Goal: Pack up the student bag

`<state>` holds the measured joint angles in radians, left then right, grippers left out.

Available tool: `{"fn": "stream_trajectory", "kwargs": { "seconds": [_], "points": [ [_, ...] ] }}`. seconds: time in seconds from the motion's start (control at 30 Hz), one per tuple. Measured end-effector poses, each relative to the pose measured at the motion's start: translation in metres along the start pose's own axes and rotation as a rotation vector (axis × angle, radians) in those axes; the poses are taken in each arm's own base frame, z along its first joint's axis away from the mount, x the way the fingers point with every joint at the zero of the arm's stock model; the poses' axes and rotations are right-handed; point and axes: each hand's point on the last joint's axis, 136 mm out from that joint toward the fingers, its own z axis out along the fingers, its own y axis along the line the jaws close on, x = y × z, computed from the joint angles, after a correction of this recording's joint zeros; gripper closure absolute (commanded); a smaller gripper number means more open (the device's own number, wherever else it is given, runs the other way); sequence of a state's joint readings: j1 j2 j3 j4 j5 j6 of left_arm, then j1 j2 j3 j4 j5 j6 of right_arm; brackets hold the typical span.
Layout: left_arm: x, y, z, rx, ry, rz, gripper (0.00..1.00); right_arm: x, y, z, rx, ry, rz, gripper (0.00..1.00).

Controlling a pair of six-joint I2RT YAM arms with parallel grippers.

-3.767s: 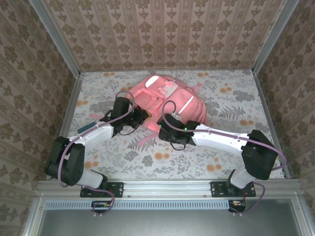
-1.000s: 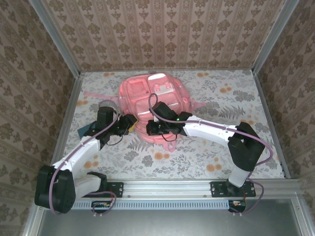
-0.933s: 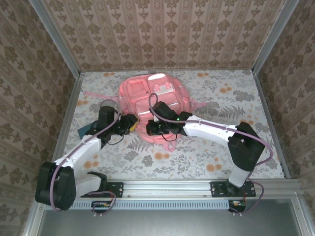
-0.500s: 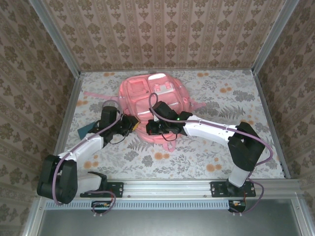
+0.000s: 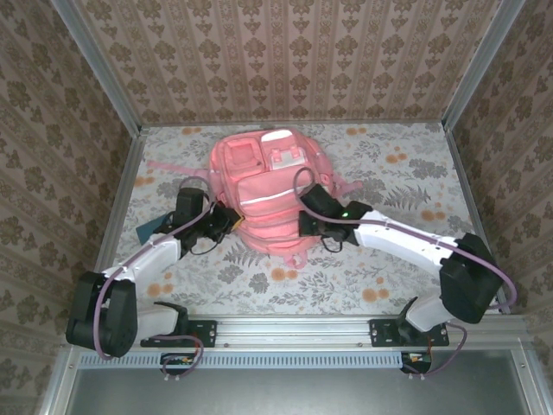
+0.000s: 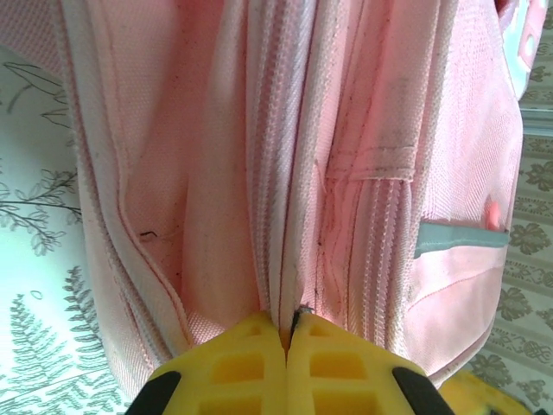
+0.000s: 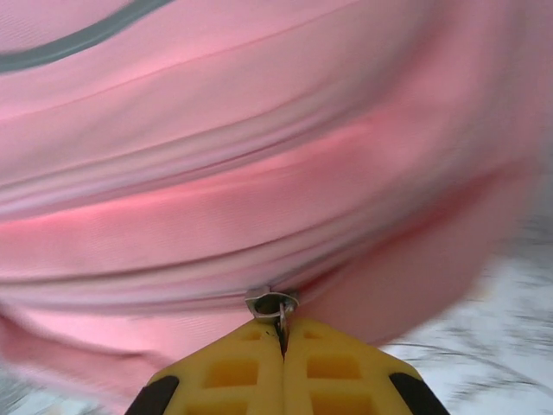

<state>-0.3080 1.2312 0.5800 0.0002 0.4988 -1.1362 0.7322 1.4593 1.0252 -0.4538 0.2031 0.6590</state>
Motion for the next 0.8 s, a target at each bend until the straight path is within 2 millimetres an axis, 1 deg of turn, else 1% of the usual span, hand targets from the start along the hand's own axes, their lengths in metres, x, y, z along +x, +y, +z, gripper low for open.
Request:
{"fn": "stream_trajectory", "kwargs": {
  "seconds": [0.07, 0.1, 0.23, 0.3, 0.37, 0.4, 0.47, 0.53, 0.6, 0.67, 0.73, 0.8],
  "points": [
    [0.002, -0.002, -0.001, 0.002, 0.015, 0.012, 1.00, -0.005, -0.020, -0.003, 0.023, -0.015, 0.031, 1.00],
    [0.004, -0.005, -0.001, 0.008, 0.029, 0.020, 1.00, -0.007, -0.024, -0.007, 0.020, -0.024, 0.036, 1.00],
    [-0.004, -0.014, 0.004, 0.007, 0.037, 0.051, 1.00, -0.011, -0.015, -0.023, -0.055, -0.039, 0.017, 1.00],
    [-0.012, -0.016, 0.010, -0.010, 0.040, 0.064, 1.00, -0.007, -0.008, -0.028, -0.107, -0.026, 0.005, 1.00],
    [-0.020, -0.017, 0.016, -0.030, 0.041, 0.076, 1.00, 0.001, 0.002, -0.029, -0.154, -0.004, -0.013, 1.00],
    [-0.026, -0.019, 0.019, -0.041, 0.037, 0.084, 0.95, 0.006, 0.008, -0.029, -0.178, 0.007, -0.026, 1.00],
    [-0.038, -0.021, 0.024, -0.052, 0.024, 0.100, 0.83, 0.015, 0.022, -0.030, -0.222, 0.024, -0.058, 1.00],
    [-0.050, -0.024, 0.025, -0.060, -0.004, 0.111, 0.75, 0.023, 0.039, -0.030, -0.269, 0.042, -0.086, 1.00],
    [-0.062, -0.027, 0.021, -0.065, -0.043, 0.125, 0.64, 0.035, 0.055, -0.025, -0.313, 0.075, -0.106, 1.00],
    [-0.069, -0.030, 0.015, -0.067, -0.075, 0.143, 0.56, 0.044, 0.068, -0.017, -0.336, 0.112, -0.114, 1.00],
    [-0.073, -0.031, 0.008, -0.076, -0.104, 0.146, 0.50, 0.048, 0.078, -0.008, -0.346, 0.137, -0.108, 1.00],
    [-0.071, -0.028, -0.002, -0.079, -0.131, 0.144, 0.47, 0.047, 0.087, 0.000, -0.354, 0.155, -0.096, 1.00]
  ]
}}
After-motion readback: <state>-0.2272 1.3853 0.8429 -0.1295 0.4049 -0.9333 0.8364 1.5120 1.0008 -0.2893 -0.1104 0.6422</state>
